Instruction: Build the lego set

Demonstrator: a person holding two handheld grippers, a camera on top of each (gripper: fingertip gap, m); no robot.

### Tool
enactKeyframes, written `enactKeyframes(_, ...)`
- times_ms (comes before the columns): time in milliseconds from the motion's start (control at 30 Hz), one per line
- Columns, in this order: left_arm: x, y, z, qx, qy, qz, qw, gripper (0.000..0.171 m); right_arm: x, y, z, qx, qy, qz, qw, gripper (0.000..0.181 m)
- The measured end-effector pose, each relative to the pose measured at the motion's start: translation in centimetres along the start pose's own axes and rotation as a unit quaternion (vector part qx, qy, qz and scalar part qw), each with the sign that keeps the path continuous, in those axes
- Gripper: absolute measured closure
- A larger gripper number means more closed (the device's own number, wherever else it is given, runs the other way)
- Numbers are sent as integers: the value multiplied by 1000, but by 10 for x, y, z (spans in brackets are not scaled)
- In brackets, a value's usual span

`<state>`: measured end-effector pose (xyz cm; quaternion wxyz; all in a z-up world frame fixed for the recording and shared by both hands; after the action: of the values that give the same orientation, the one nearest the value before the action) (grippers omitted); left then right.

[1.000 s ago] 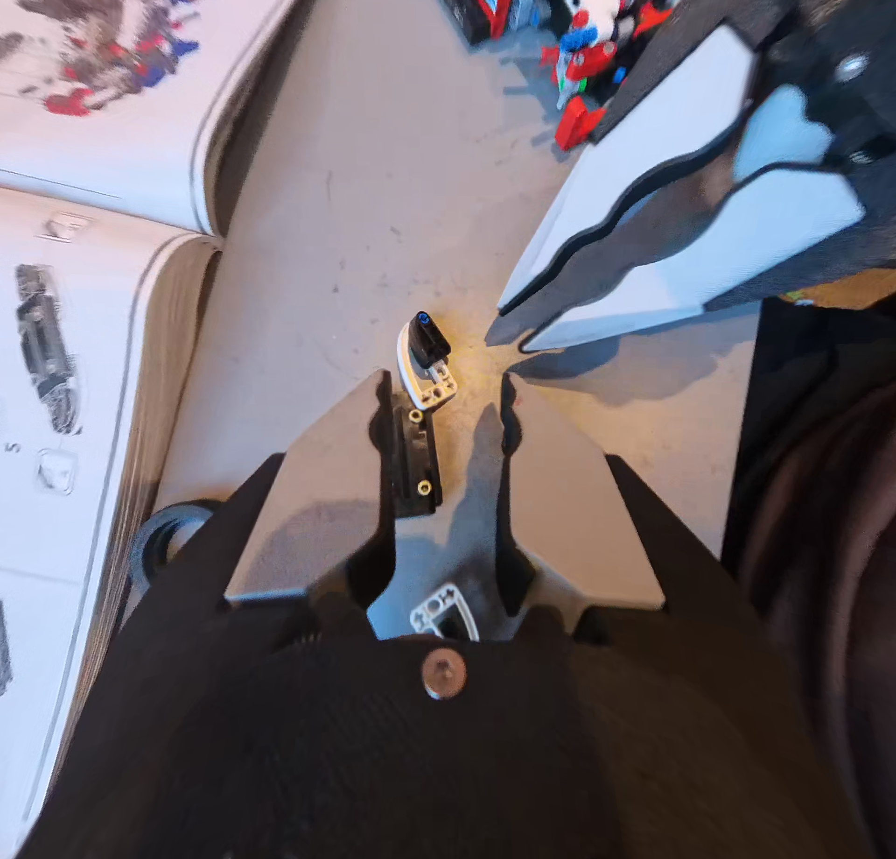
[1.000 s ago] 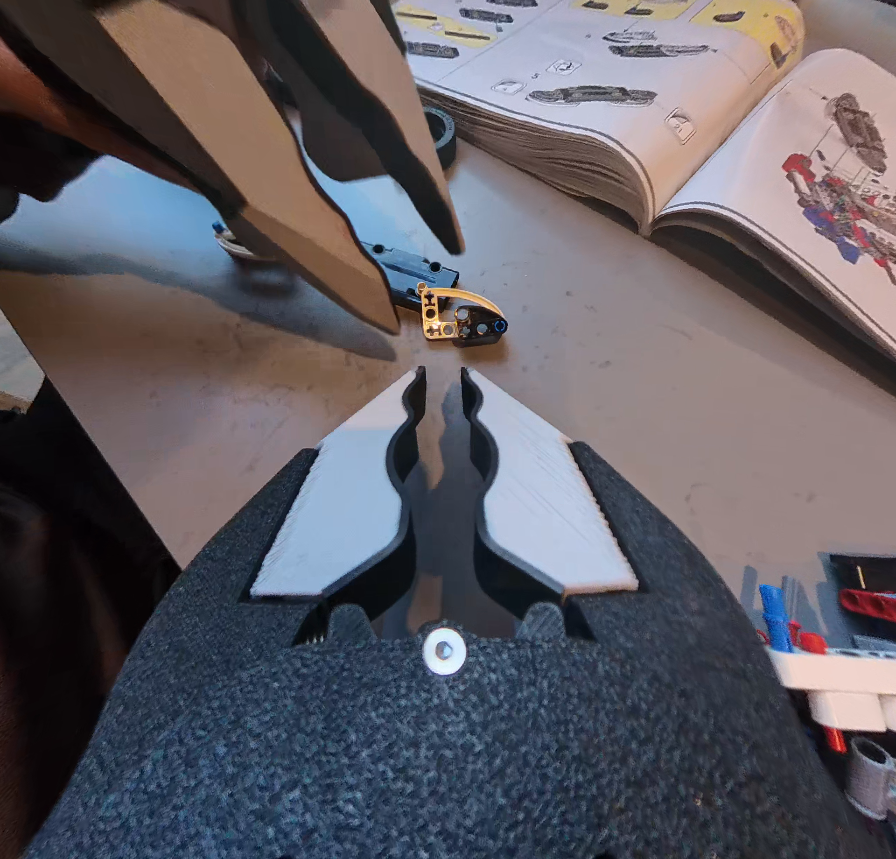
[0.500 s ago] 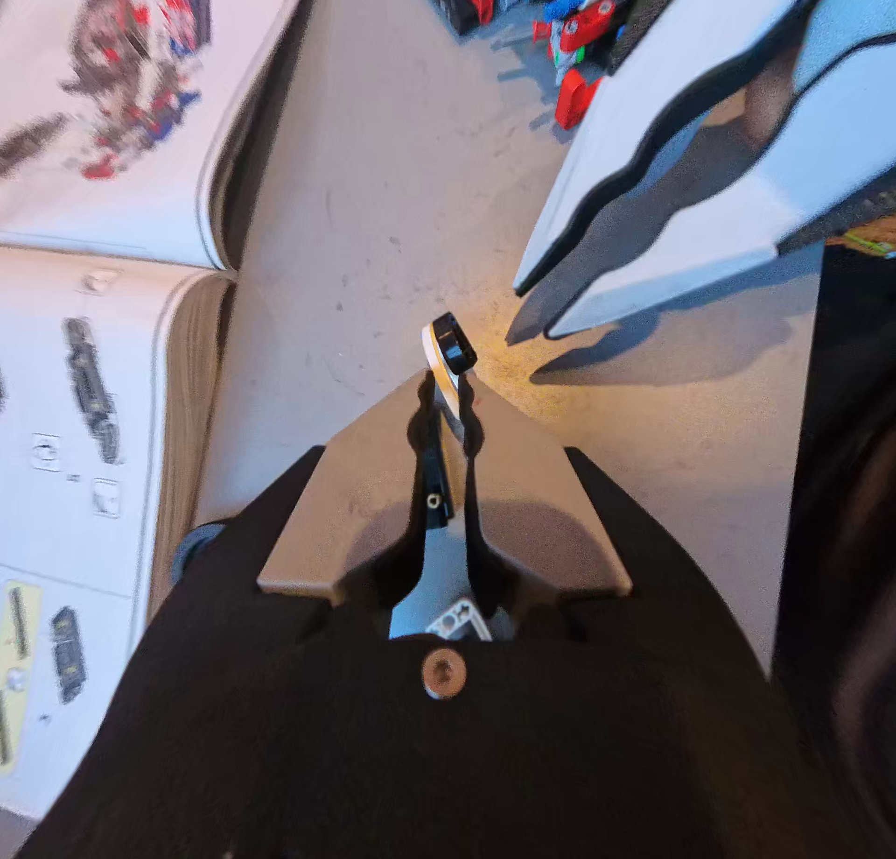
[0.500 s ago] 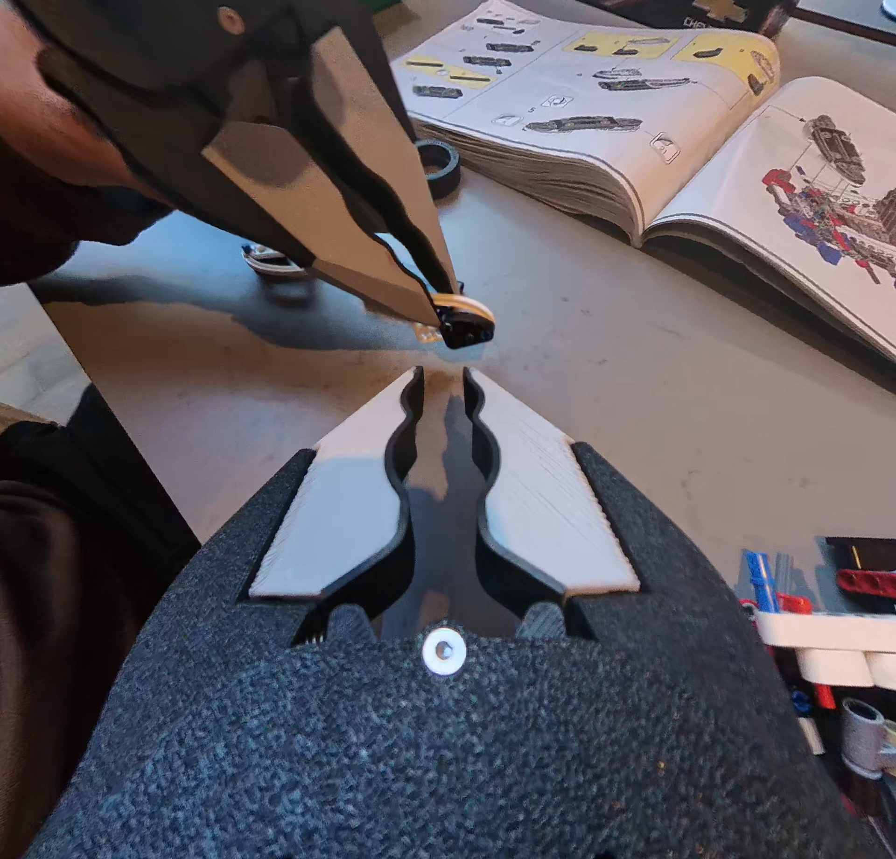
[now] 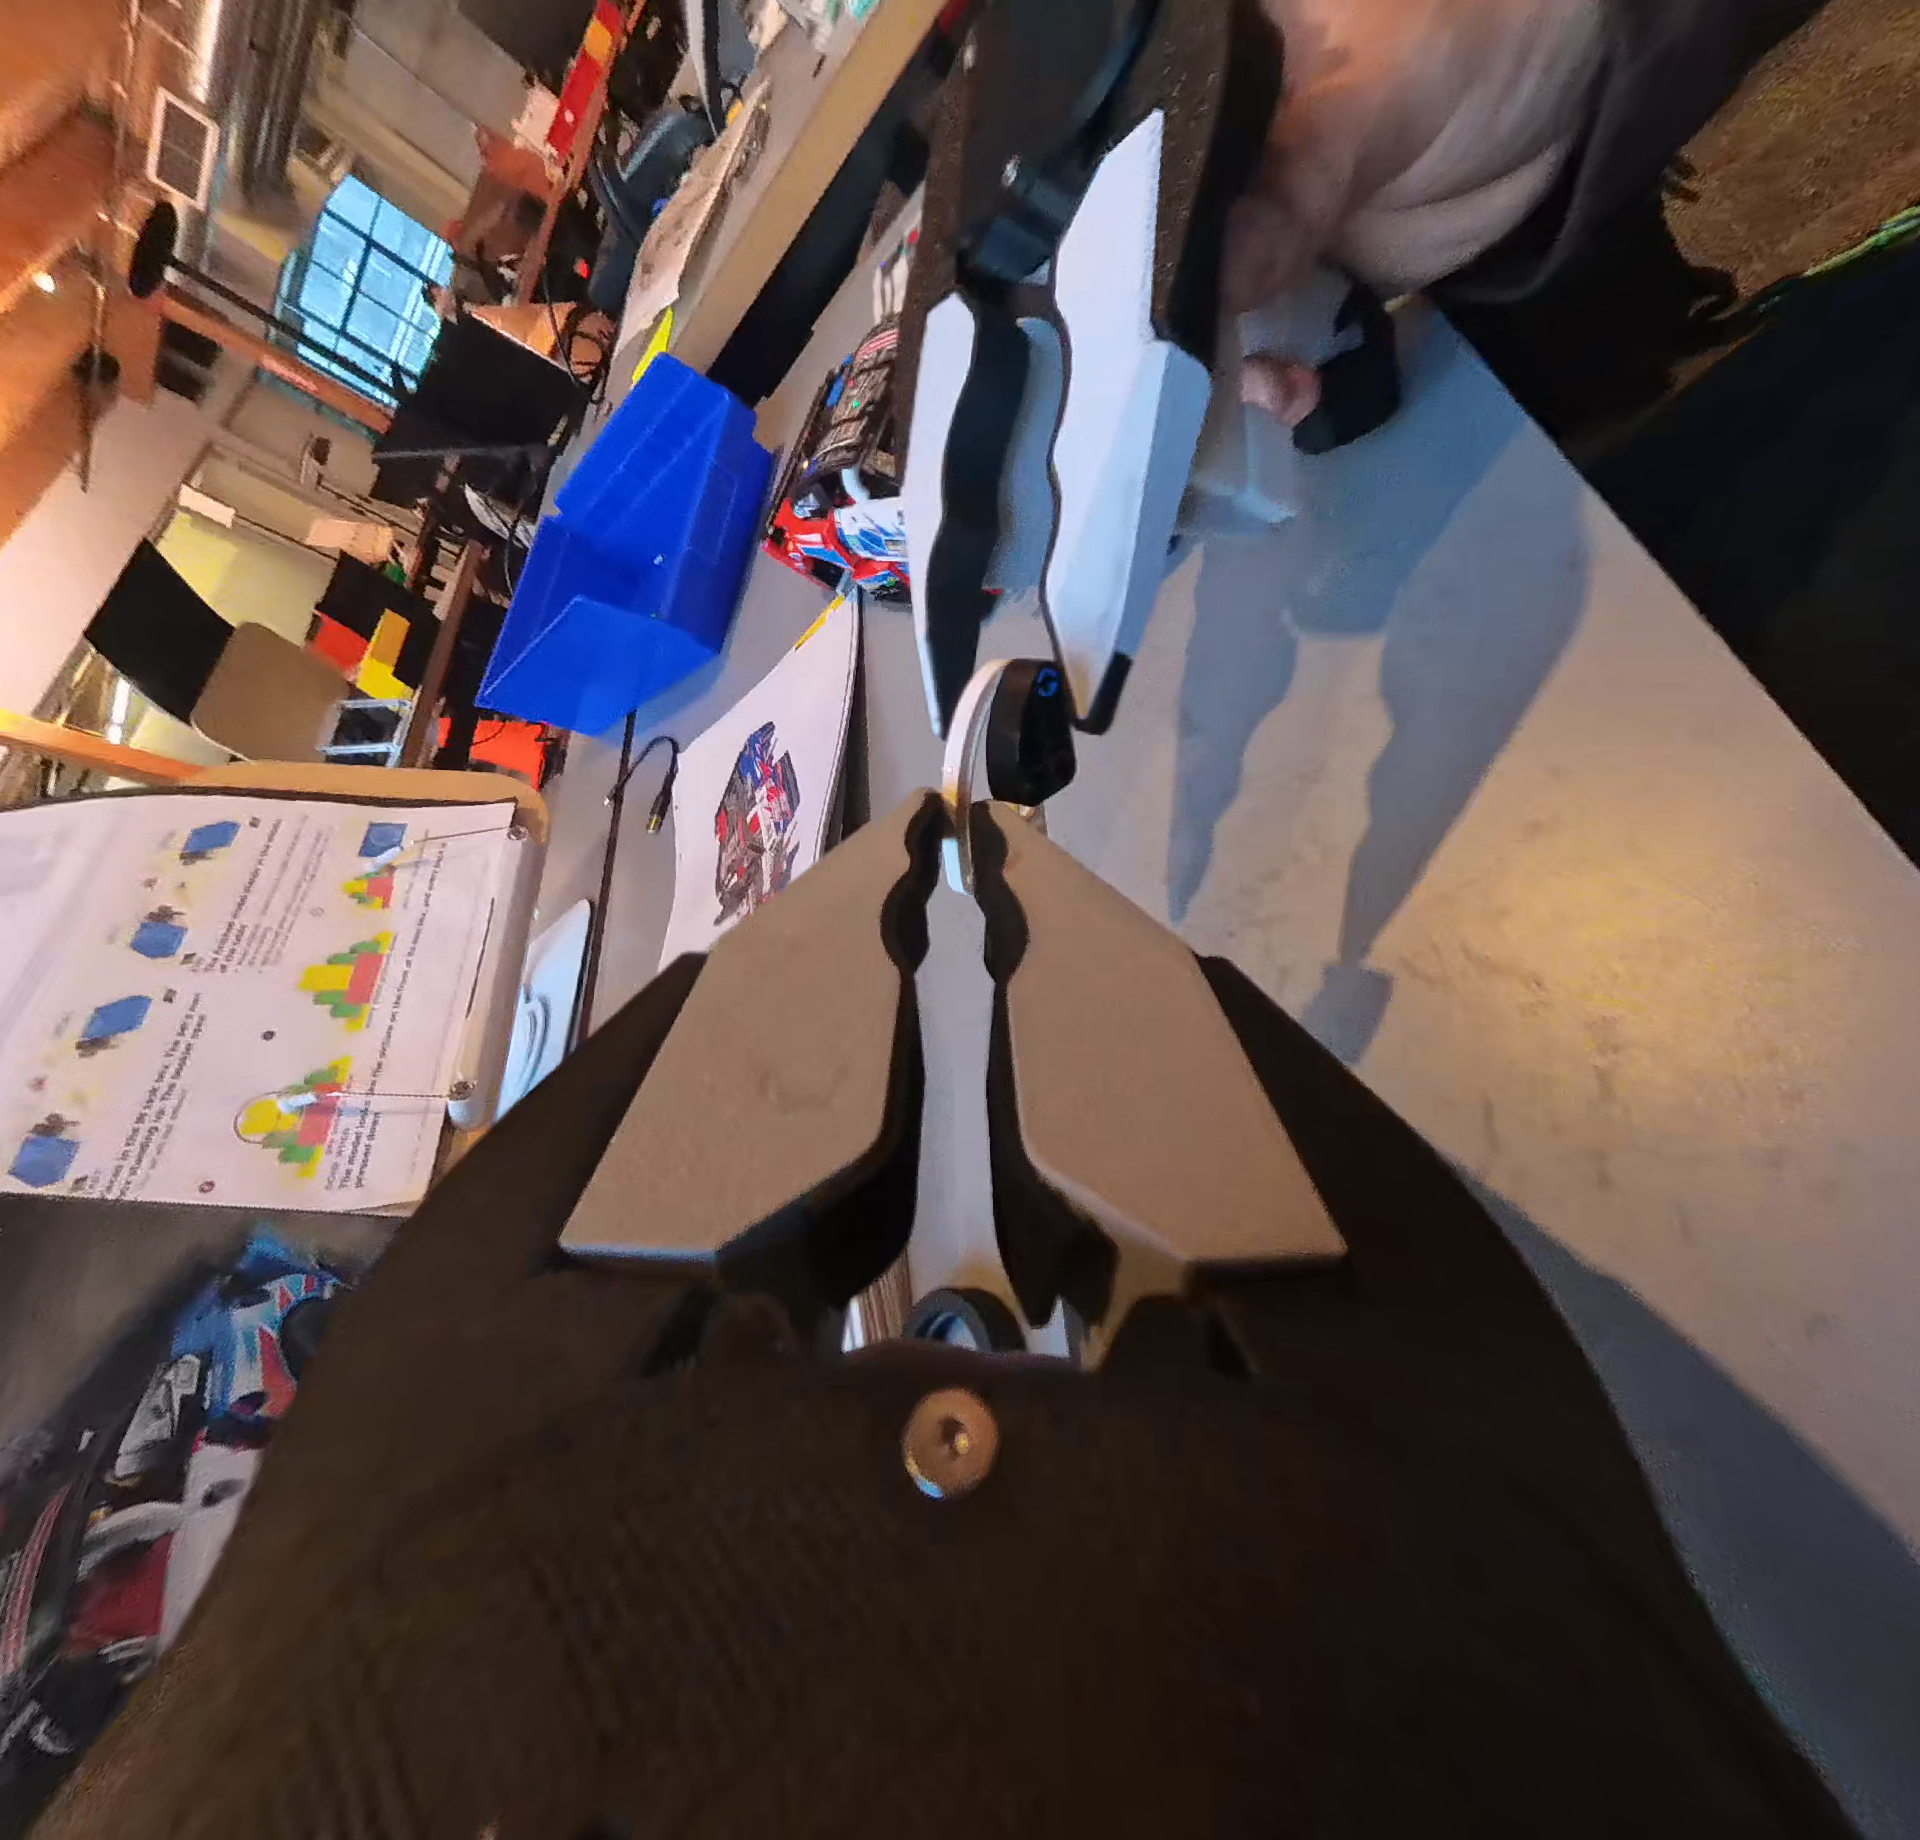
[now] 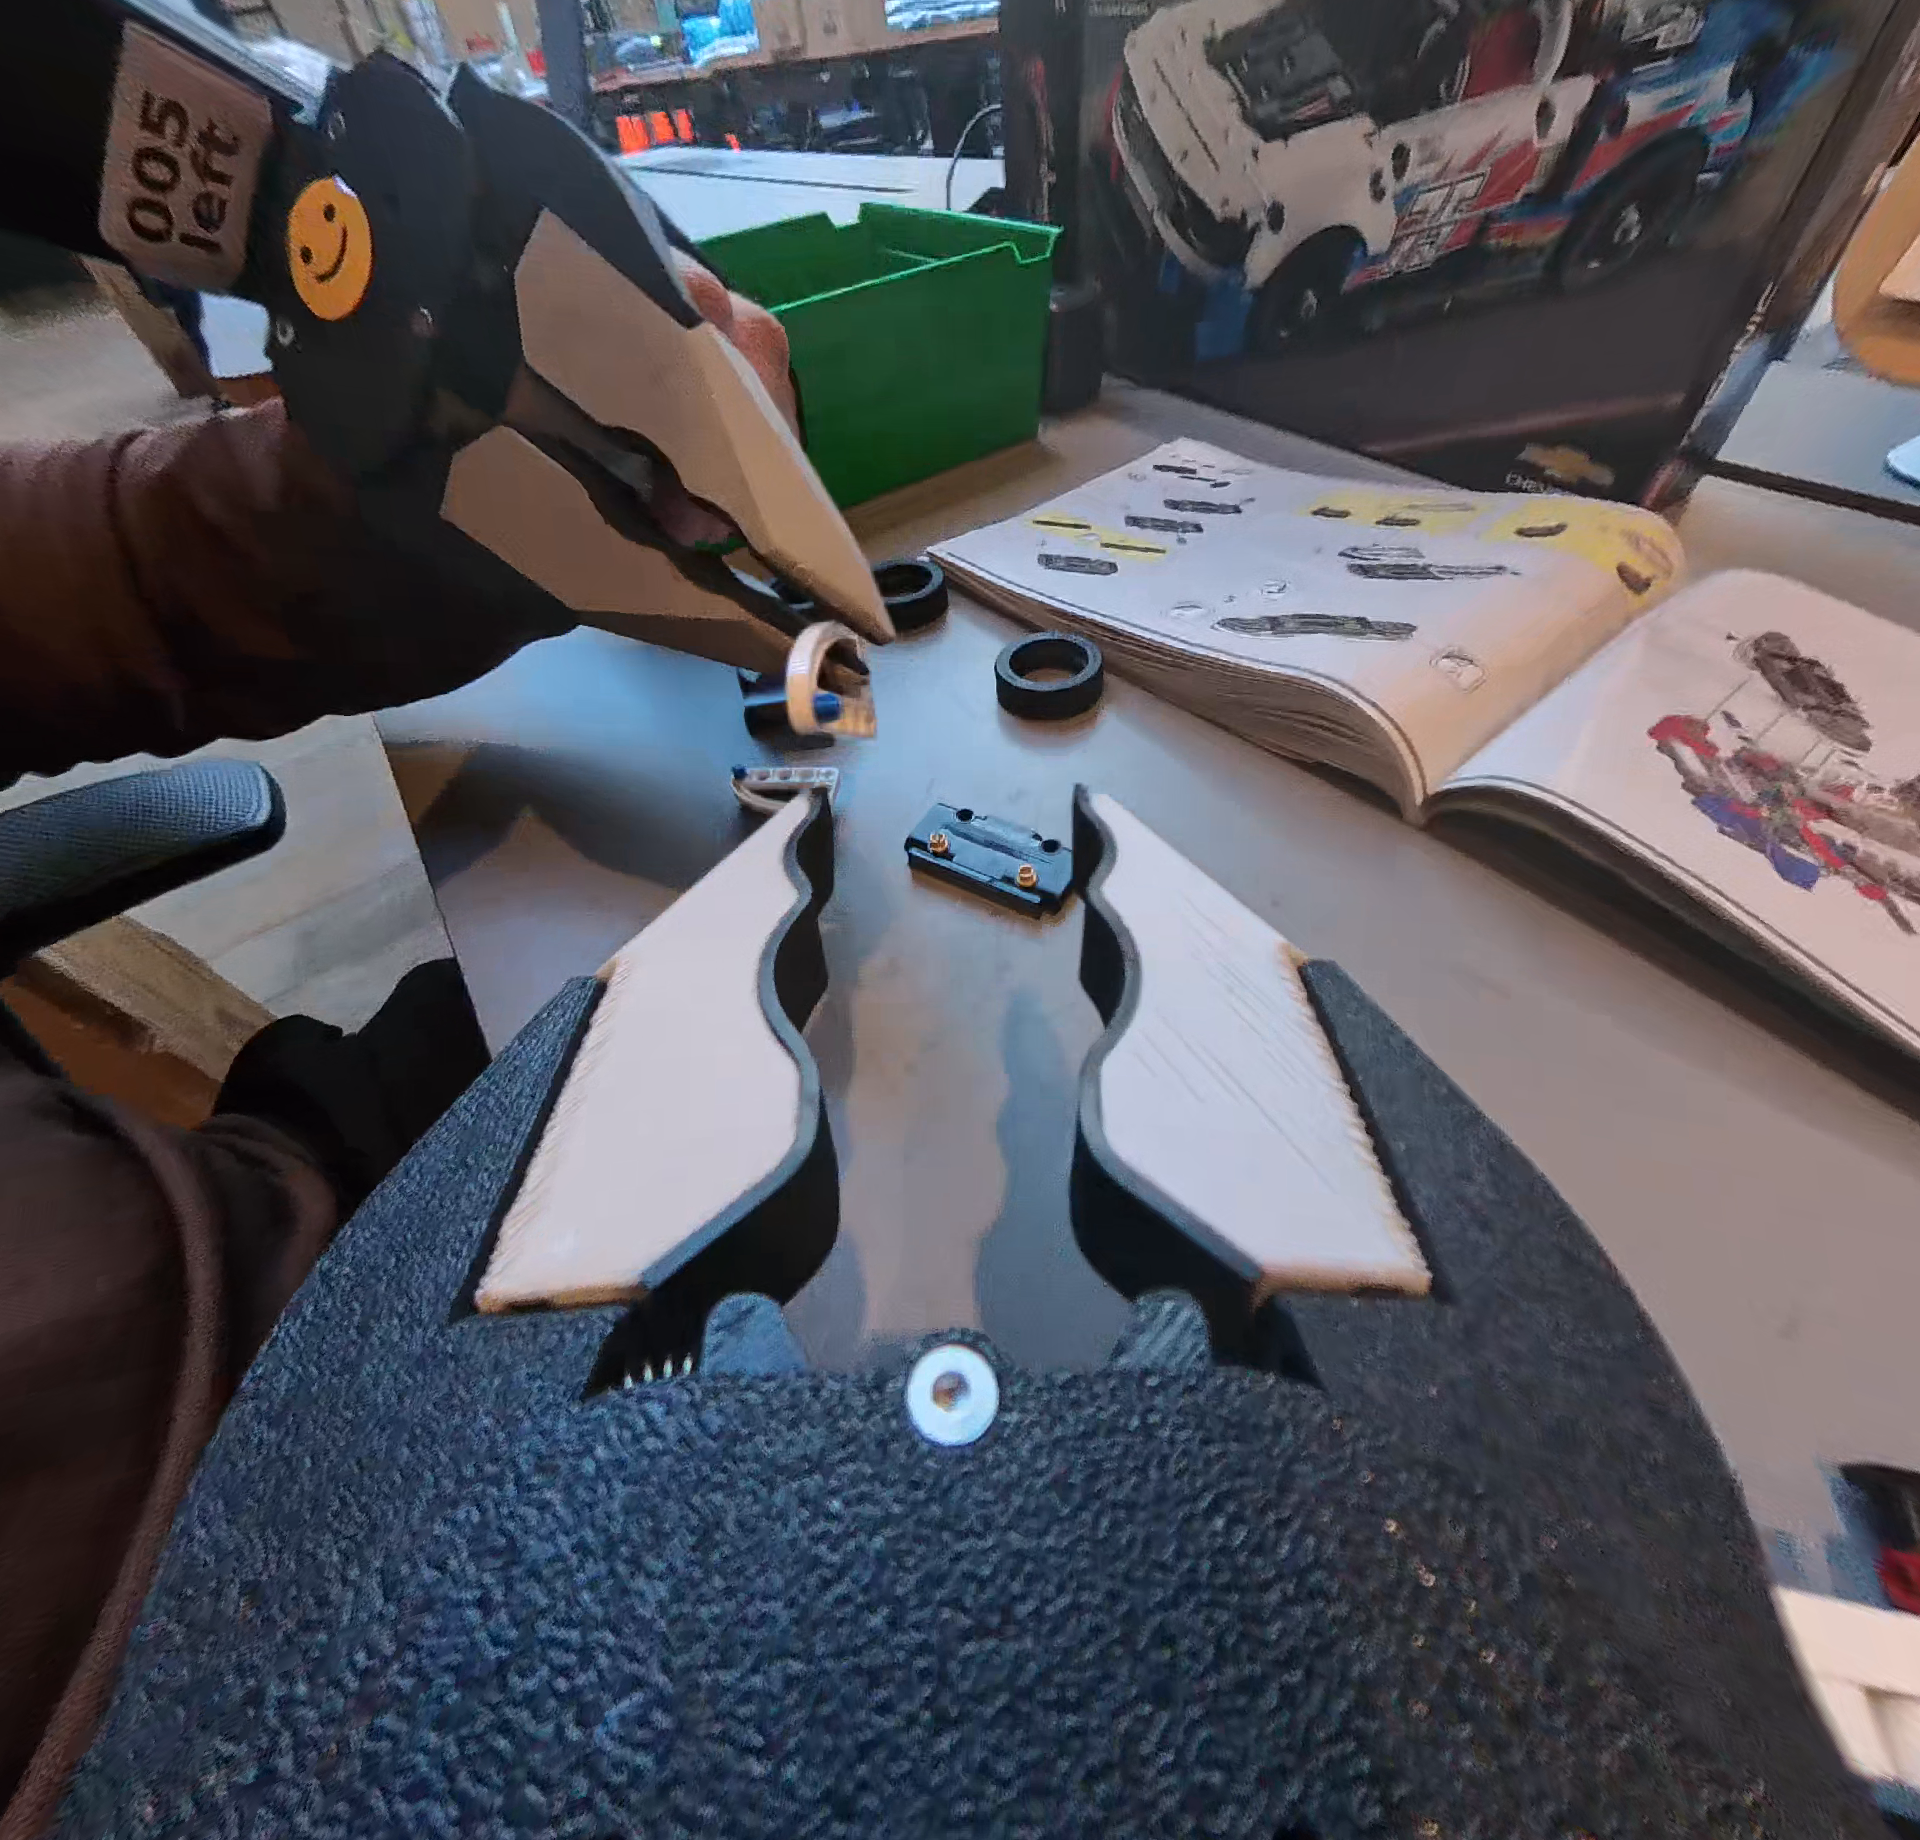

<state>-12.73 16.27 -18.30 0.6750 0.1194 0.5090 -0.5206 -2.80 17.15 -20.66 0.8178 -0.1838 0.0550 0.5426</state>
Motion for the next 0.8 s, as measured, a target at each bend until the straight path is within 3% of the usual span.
enactKeyframes(67, 1, 2, -3, 2, -10, 4, 1000, 169, -4, 4, -4, -25, -8, 25, 999, 144)
enactKeyframes(167, 7, 7, -7, 3, 7, 12, 1000, 169, -9, 8, -4, -26, -51, 27, 998, 141)
enactKeyframes(367, 6, 16, -20, -9, 26, 40, 999, 169, -9, 17, -7, -38, -166, -47, 984, 181)
enactKeyframes(433, 3, 19, -26, -34, 40, 62, 997, 169, -3, 23, -9, -49, -190, -88, 977, 181)
enactKeyframes(500, -2, 21, -38, -96, 83, 107, 986, 169, 5, 29, -12, -69, -191, -120, 972, 173)
enactKeyframes(633, -2, 19, -48, -241, 232, 192, 923, 169, 18, 35, -4, -53, -146, -159, 975, 153)
enactKeyframes(800, 16, 22, -45, -245, 271, 195, 910, 169, 20, 47, 2, -45, -79, -101, 991, 142)
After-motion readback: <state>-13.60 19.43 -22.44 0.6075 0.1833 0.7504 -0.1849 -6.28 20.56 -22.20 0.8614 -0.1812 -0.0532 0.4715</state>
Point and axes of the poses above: each gripper's, where its closed fingertips meet, y out along the fingers, z out of its top, x = y × z across the jaws, the point moved 5 cm from there along -y, back along the fingers, and after that the axes turned 11 degrees about y, right-handed, at the moved point
